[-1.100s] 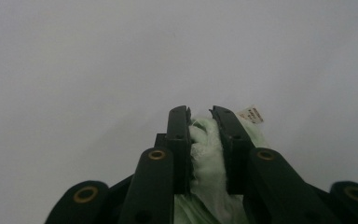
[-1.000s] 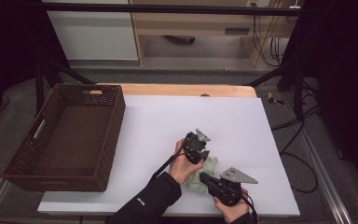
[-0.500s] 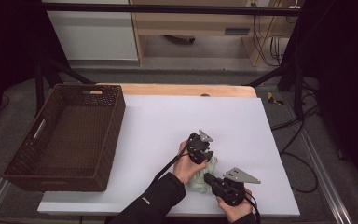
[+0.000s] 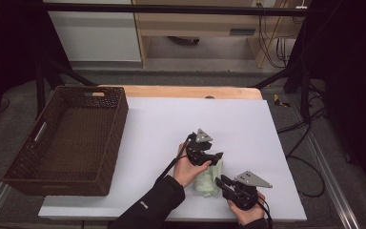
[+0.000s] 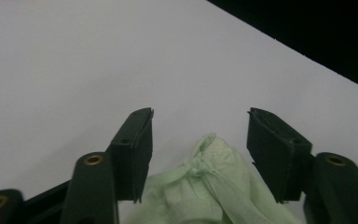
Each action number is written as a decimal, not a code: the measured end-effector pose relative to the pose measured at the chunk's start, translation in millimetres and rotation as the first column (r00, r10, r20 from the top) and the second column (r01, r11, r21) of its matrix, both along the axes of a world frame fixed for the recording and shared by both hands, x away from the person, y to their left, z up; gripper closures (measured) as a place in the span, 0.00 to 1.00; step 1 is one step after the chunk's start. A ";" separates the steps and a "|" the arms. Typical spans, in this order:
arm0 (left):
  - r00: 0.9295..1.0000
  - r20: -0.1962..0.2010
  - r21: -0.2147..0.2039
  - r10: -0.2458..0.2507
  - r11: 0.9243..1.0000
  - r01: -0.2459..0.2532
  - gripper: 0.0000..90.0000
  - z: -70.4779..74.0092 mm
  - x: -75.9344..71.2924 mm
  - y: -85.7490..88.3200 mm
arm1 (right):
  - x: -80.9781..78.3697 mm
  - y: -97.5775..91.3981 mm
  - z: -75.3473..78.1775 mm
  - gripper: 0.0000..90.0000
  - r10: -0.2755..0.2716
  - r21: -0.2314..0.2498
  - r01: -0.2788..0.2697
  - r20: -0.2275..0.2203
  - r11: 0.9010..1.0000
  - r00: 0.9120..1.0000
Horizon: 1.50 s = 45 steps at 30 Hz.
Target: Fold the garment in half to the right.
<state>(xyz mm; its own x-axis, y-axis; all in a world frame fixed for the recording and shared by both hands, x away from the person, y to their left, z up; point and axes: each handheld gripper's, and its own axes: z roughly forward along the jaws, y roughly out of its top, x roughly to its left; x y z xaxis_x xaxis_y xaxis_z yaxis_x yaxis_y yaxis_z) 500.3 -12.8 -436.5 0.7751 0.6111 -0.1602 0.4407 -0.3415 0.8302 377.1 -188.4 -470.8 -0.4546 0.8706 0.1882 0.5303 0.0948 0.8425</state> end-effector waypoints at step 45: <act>0.999 -0.026 -0.100 -0.028 0.995 0.025 0.03 -17.4 -37.2 103.7 | 31.2 -60.5 0.9 0.02 0.162 0.030 -0.163 0.034 0.986 0.986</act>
<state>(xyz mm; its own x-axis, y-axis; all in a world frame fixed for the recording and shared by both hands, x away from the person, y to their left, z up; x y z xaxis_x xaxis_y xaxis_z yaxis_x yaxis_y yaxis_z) 463.1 90.9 -453.9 0.7854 0.5705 -0.2402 0.4555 -0.2699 0.8484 408.3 -248.9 -469.8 -0.5955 0.7783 0.1991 0.4838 0.1496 0.8623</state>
